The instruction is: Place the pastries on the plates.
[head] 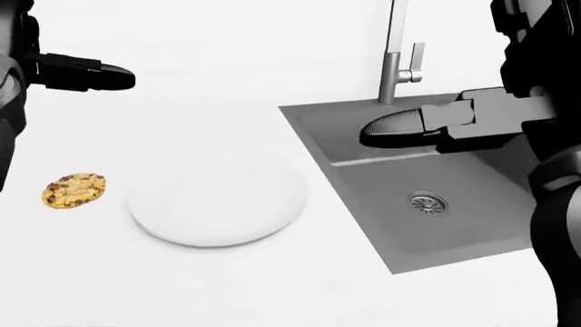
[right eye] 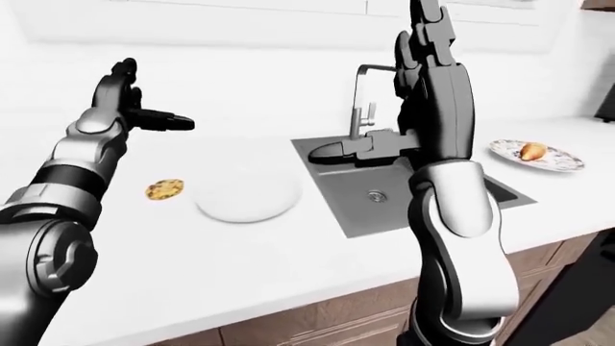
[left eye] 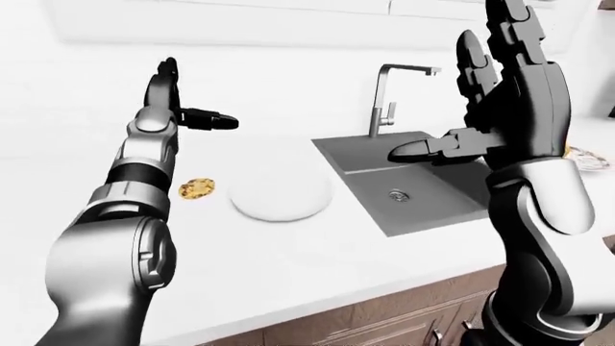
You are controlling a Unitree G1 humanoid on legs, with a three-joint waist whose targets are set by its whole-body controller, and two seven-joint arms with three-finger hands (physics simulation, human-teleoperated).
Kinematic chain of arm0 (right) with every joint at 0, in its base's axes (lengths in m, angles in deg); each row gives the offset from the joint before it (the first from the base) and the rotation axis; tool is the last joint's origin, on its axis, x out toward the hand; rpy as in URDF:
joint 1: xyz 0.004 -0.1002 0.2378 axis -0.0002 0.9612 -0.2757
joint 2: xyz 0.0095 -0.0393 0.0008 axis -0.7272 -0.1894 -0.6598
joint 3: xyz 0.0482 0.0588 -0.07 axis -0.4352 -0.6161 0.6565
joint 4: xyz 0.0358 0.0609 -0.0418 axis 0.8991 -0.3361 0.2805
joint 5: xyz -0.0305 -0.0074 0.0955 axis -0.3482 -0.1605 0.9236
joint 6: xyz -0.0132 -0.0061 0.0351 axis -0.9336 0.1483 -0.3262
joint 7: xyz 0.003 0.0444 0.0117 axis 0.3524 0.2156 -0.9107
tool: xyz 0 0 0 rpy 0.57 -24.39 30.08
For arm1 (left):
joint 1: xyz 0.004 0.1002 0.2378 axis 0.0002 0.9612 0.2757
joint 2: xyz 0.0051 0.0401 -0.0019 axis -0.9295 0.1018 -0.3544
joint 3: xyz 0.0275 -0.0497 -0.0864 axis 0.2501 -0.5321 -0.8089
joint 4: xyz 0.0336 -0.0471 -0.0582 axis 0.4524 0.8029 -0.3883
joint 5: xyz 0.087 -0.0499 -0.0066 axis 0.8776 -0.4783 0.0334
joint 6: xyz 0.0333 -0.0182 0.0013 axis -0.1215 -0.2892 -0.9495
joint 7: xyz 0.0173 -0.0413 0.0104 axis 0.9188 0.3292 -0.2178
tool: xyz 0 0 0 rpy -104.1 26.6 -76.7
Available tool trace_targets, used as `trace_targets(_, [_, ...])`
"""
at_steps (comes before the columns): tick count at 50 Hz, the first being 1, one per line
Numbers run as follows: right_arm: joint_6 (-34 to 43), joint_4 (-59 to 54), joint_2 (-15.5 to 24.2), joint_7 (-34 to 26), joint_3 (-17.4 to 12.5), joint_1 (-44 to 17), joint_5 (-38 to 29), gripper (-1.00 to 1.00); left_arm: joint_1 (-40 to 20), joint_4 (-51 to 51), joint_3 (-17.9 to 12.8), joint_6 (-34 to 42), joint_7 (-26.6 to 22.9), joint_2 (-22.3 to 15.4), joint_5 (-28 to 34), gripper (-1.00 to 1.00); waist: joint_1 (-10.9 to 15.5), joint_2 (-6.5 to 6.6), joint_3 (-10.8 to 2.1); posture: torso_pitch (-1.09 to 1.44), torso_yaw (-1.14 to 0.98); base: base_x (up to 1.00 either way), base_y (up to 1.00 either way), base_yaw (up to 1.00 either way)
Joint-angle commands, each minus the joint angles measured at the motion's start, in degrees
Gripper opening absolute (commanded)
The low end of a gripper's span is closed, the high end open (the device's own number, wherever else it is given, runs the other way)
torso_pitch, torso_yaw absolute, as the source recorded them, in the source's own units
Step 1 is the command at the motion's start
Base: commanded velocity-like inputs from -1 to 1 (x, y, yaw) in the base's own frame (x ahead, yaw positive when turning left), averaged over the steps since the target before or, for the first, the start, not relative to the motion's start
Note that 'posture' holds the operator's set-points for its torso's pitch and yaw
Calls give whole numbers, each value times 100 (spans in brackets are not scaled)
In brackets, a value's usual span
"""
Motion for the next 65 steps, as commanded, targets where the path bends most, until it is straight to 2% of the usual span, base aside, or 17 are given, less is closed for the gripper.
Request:
trace_targets(1, [-82,1,55,44,-49,-156,-23,100,-251,-243,3,-151,14,-41,62,100,-2,81,-42,-40,0,0,0,0])
trace_targets(3, [-40,18,75,48,-63,-198,-1,100,-251,-245,2,-121,-4,-35,98,100,-11,99,-81,-40,0,0,0,0])
trace_targets(18, [-94,75,59,85,-66,-53,11,100,-22,-235,-12,-14,36,-74,236,100,-36,192,-149,-40,0,0,0,0])
trace_targets(27, [-131,78,48,74,-58,13,-7,100,205,-235,38,386,79,-173,417,100,-79,203,-224,-40,0,0,0,0])
trace_targets(35, [-186,-10,42,44,-27,-23,-39,100,526,-341,-50,489,54,-577,366,100,-138,224,-266,-40,0,0,0,0])
trace_targets(42, [-244,-33,12,25,-15,16,-61,100,881,-396,5,519,-27,-859,446,100,-157,246,-280,-40,0,0,0,0])
trace_targets(48, [-233,2,9,4,-24,52,-84,100,1132,-337,-30,435,32,-823,444,100,-141,252,-278,-40,0,0,0,0])
trace_targets(65, [-190,3,9,-34,-25,5,-150,100,1373,-229,-115,386,192,-769,439,100,-122,266,-240,-40,0,0,0,0])
